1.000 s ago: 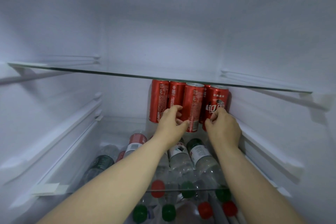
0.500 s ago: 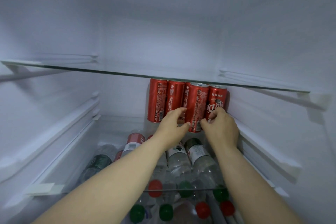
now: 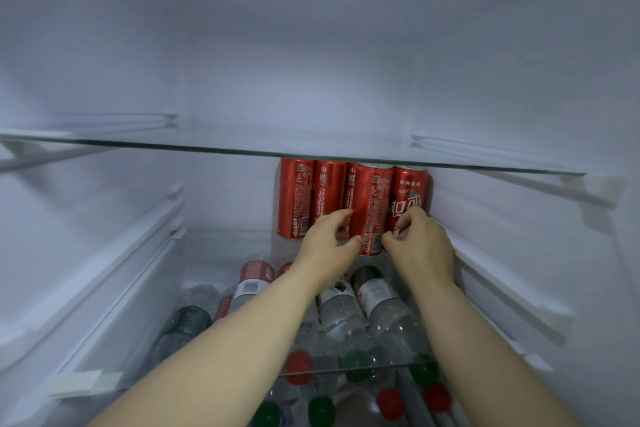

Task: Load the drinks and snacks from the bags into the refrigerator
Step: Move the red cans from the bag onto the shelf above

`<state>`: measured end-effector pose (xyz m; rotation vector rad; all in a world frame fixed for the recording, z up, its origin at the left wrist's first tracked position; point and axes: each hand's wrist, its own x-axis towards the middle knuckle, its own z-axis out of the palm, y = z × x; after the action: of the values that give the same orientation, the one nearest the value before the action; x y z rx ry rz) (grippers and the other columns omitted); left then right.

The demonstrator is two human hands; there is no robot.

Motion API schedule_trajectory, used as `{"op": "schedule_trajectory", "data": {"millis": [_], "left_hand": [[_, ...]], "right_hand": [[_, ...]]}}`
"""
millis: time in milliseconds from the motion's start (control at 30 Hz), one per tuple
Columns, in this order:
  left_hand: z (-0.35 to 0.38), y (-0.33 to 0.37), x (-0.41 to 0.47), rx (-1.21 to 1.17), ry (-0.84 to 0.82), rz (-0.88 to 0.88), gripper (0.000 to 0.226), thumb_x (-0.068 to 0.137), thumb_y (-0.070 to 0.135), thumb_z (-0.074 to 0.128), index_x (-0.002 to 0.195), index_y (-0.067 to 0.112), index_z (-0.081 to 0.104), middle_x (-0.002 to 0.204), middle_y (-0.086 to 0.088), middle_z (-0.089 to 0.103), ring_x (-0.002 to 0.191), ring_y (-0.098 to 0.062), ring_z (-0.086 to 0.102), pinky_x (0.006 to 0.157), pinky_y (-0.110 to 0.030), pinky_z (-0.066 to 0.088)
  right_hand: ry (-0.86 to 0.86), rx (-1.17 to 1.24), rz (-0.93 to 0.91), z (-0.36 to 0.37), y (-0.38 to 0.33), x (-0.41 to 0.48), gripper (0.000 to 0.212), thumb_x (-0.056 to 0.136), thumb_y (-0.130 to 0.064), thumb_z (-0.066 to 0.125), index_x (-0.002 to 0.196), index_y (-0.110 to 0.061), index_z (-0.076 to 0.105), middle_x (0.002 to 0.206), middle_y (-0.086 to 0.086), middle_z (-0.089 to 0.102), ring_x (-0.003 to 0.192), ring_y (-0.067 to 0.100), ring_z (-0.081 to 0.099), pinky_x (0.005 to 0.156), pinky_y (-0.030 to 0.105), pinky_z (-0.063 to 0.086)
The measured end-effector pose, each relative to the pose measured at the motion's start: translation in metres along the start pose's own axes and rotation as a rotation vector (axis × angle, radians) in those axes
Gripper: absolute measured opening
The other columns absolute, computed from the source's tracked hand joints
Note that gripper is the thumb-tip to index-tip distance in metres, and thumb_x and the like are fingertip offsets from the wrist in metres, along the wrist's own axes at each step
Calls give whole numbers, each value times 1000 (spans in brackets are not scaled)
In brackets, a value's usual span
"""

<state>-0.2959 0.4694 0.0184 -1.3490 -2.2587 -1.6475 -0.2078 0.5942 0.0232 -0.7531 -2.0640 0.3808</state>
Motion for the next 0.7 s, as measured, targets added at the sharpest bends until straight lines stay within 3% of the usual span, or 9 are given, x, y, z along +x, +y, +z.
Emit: {"op": "schedule_trajectory", "data": {"millis": [133,233,333,500,600,700], "left_hand": [[-2,0,-1,-11,-25,-4,55,92,21,57,144,21,39,142,0,43,124,-12,46,104,-27,39],[-3,1,-3,-47,-49,-22,54,92,20,57,143,21,40,142,0,42,122,-12,47,103,-25,38],[-5,5,-8,-1,-56,-29,54,90,23,60,141,20,43,140,-2,45,122,-15,48,105,-29,40],[-10,25,-33,119,-124,-13,48,90,25,60,135,17,48,133,-3,52,114,-15,51,89,-20,37],[-11,39,-51,194,-181,-24,45,88,25,60,131,14,50,131,-4,53,117,-20,52,88,-24,38],[-12,48,-67,171,-187,-74,38,86,27,61,122,17,55,123,-3,59,108,-20,56,86,-28,45]], "right_hand": [[-23,-4,10,-4,-2,-4,19,79,-21,68,87,-21,51,81,-2,61,71,15,58,63,34,51],[-85,-6,18,-14,-2,-9,17,80,-21,68,90,-21,54,82,-4,61,71,10,57,57,25,43],[-176,-9,22,-30,-1,-20,18,82,-22,70,94,-21,56,89,-6,64,78,10,60,66,26,49],[-350,-257,-22,-65,-8,-43,24,81,-25,67,102,-18,58,88,-7,58,80,12,58,67,28,48],[-433,-307,-11,-94,-17,-58,27,81,-29,68,104,-19,60,92,-4,61,83,13,60,75,31,53],[-436,-328,3,-126,-24,-76,30,81,-31,68,108,-19,63,94,-5,63,83,11,61,78,30,53]]}}
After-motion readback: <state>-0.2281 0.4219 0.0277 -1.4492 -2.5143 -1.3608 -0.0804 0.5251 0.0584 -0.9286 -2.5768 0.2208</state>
